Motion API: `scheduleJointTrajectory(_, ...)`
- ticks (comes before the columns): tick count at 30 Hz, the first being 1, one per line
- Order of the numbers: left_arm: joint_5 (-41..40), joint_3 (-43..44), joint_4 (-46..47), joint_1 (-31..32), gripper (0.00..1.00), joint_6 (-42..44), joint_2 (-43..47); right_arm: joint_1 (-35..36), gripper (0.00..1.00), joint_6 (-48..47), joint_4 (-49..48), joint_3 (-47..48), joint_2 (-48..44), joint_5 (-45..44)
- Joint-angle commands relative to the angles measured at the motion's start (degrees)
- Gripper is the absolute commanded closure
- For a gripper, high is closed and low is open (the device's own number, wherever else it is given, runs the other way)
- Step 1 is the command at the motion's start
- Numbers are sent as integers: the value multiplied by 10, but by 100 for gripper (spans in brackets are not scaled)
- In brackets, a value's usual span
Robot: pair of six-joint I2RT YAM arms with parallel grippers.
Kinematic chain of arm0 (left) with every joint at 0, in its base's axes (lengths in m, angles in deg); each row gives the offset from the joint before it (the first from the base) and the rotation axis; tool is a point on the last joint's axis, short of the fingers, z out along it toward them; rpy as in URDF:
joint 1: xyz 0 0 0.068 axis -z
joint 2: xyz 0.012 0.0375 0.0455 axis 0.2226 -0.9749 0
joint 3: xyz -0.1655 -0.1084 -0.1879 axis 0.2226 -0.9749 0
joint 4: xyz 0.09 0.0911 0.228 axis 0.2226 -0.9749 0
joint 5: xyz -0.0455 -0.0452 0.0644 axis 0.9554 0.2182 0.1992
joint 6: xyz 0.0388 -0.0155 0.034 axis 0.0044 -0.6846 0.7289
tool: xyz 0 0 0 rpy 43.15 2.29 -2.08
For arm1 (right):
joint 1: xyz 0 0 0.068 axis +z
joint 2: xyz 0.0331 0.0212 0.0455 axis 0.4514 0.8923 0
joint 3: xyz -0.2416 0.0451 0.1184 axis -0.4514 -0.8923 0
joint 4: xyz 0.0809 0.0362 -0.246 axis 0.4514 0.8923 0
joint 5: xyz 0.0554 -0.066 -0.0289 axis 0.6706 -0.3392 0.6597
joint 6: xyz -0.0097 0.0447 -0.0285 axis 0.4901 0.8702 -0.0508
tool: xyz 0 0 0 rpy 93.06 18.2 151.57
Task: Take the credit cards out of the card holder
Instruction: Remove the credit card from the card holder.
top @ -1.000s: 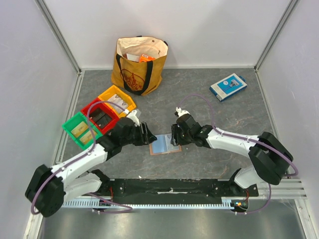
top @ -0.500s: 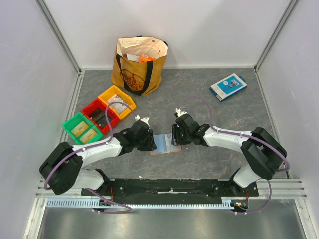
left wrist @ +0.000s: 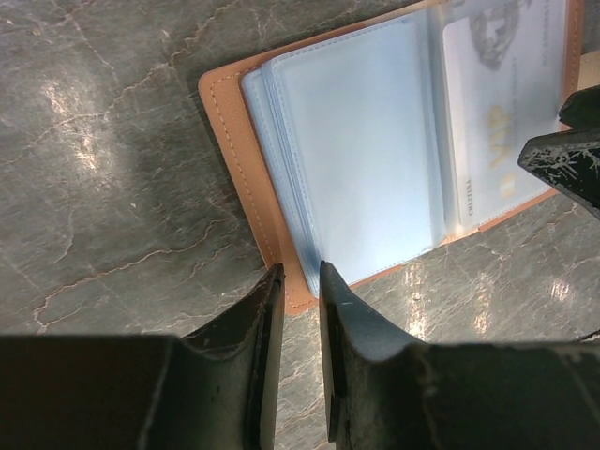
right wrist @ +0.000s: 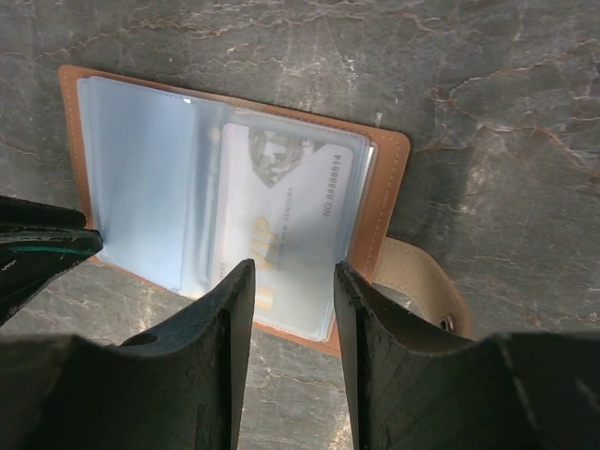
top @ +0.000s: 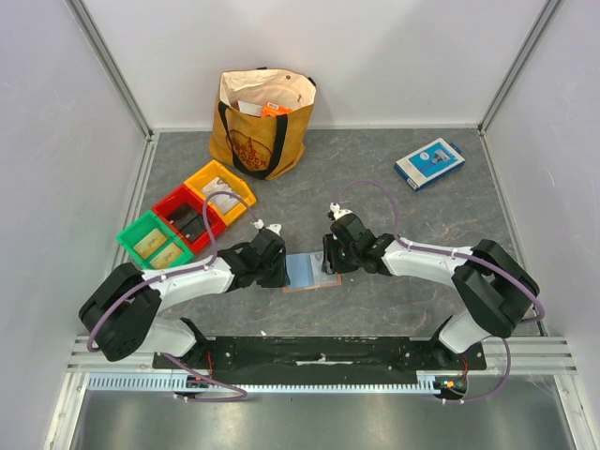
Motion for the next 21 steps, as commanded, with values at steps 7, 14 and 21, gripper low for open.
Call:
scheduleJointTrajectory(7,-24,23,-19,11,74,-18,-19,-3,53,-4,-4,6,9,-6)
scheduleJointTrajectory(14,-23,27,-19,20,75,-22,-26,-3,54,-3,-10,2,17,27)
scheduleJointTrajectory(21,-24,29,-16,28,76,-25,-27,-3,64,-5,-22,1,-5,58)
